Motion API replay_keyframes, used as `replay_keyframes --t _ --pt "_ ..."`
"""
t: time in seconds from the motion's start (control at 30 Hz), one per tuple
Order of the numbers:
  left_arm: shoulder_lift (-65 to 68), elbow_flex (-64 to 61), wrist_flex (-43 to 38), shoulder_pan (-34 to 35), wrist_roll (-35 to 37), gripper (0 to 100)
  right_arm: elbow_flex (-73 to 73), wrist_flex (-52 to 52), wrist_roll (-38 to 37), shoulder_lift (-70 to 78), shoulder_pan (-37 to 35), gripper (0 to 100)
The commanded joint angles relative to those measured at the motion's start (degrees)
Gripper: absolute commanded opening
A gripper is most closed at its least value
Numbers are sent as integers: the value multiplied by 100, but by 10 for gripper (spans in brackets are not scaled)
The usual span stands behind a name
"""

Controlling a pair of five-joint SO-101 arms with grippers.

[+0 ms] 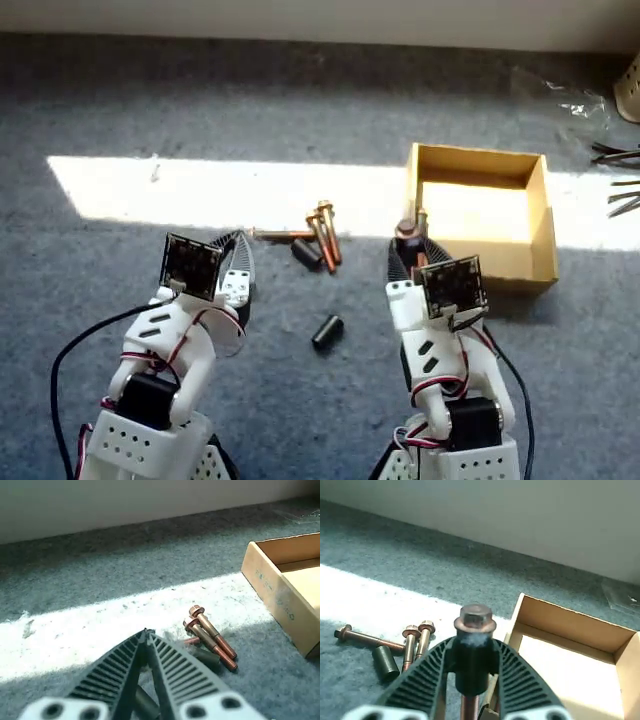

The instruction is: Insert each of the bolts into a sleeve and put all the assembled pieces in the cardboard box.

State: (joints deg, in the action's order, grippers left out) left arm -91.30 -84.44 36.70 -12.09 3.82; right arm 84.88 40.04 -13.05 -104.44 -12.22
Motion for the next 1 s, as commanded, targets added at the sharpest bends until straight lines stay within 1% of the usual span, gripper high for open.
replay_keyframes --t 0.0,0.1,0.17,0.3,0.4,0.47,0.53,0.63,0.87,0.97 --pt "-57 136 123 22 -79 6 -734 338 -167 -48 48 5" --pt "-22 382 475 40 -79 6 -1086 664 -167 31 48 5" --pt "-13 488 642 57 -79 6 -1411 831 -158 356 48 5" --pt "-13 541 844 66 -88 6 -2237 1130 -158 1640 84 5" --pt "-4 681 1037 101 -70 5 -2985 1314 -149 2782 312 5" --pt "-4 787 1187 259 -53 5 -3468 1437 -44 3459 505 5" --pt "-4 831 1222 470 -44 5 -3925 1525 105 4057 681 5" --pt "-4 831 1222 655 202 5 -4470 1569 97 4760 848 5" --pt "4 848 1222 690 220 5 -5262 1569 114 6149 875 5" --pt "4 848 1222 884 229 5 -5473 1578 123 6721 875 5"
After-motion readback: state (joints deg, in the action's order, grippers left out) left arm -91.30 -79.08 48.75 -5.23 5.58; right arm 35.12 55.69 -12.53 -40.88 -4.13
